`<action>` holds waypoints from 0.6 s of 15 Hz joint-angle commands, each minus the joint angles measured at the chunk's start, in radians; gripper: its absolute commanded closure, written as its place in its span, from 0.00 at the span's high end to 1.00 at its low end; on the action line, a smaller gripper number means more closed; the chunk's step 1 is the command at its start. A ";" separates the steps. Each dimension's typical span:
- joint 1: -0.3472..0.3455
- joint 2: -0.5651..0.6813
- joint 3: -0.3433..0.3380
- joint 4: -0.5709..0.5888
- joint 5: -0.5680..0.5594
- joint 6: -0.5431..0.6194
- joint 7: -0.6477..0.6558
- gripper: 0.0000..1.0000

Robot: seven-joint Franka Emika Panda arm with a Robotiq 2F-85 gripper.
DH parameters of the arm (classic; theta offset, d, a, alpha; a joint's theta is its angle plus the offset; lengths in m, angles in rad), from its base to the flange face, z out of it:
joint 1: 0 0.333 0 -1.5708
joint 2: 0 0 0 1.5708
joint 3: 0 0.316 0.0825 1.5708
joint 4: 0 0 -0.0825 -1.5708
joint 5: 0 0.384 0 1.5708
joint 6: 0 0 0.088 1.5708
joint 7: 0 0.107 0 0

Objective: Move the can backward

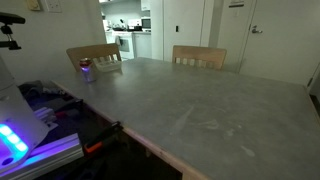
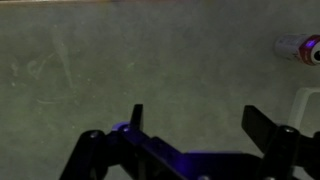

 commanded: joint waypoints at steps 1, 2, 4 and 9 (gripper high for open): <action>-0.005 0.000 0.004 0.002 0.003 -0.003 -0.003 1.00; -0.005 0.000 0.004 0.002 0.003 -0.003 -0.003 1.00; 0.002 0.015 0.006 0.012 0.005 0.003 -0.011 1.00; 0.074 0.136 0.050 0.091 0.020 0.039 -0.053 1.00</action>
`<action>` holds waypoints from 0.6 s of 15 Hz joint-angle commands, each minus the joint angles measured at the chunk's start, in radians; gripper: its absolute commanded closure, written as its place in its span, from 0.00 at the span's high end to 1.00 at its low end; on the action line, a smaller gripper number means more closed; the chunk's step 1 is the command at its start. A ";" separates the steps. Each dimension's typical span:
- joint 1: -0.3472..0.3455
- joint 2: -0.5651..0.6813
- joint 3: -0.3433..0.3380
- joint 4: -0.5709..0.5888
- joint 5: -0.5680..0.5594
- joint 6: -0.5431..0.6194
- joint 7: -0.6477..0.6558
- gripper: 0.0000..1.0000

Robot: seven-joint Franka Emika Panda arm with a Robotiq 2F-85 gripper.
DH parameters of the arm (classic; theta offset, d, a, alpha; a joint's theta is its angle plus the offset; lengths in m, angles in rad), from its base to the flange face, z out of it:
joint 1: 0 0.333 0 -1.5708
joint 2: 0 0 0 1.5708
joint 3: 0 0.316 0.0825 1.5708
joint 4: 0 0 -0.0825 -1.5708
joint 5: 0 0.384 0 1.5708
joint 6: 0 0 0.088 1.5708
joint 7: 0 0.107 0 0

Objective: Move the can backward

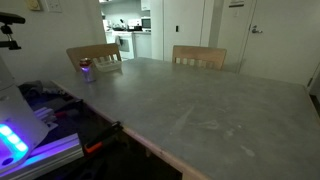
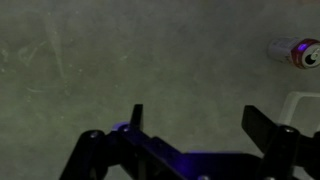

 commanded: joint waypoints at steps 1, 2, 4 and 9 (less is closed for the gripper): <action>0.056 0.142 0.050 0.092 0.014 0.028 -0.044 1.00; 0.075 0.171 0.063 0.114 0.013 0.028 -0.057 1.00; 0.109 0.241 0.097 0.161 0.001 0.032 -0.075 1.00; 0.156 0.414 0.170 0.289 -0.038 0.063 -0.110 1.00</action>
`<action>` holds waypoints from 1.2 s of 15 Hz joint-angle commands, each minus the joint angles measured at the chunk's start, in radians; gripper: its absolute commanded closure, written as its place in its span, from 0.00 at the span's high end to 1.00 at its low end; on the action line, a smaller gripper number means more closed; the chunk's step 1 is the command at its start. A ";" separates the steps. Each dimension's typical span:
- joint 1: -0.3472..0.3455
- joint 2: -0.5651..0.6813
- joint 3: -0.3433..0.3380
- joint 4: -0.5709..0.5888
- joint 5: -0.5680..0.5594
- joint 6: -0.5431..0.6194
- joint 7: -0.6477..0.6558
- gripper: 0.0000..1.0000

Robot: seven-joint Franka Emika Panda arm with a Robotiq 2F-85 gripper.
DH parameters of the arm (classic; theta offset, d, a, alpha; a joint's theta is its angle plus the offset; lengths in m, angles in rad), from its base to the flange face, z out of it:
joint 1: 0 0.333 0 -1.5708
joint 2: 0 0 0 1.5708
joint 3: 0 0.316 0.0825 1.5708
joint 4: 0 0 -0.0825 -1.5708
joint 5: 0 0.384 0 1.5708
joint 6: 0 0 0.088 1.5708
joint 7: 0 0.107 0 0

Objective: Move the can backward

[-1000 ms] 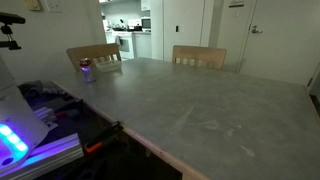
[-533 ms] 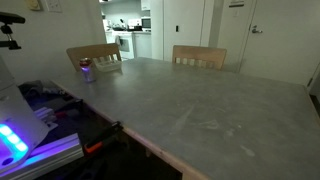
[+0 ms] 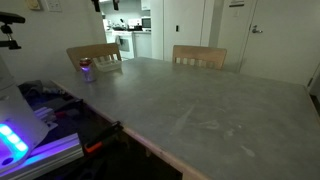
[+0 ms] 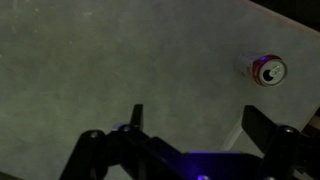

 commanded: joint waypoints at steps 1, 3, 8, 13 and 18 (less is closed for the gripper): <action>0.019 0.155 0.040 0.122 -0.039 0.016 -0.048 1.00; 0.035 0.220 0.061 0.173 -0.049 0.016 -0.071 1.00; 0.080 0.331 0.107 0.237 -0.039 0.006 -0.163 1.00; 0.095 0.342 0.127 0.208 -0.022 0.018 -0.215 1.00; 0.096 0.344 0.128 0.208 -0.021 0.018 -0.217 1.00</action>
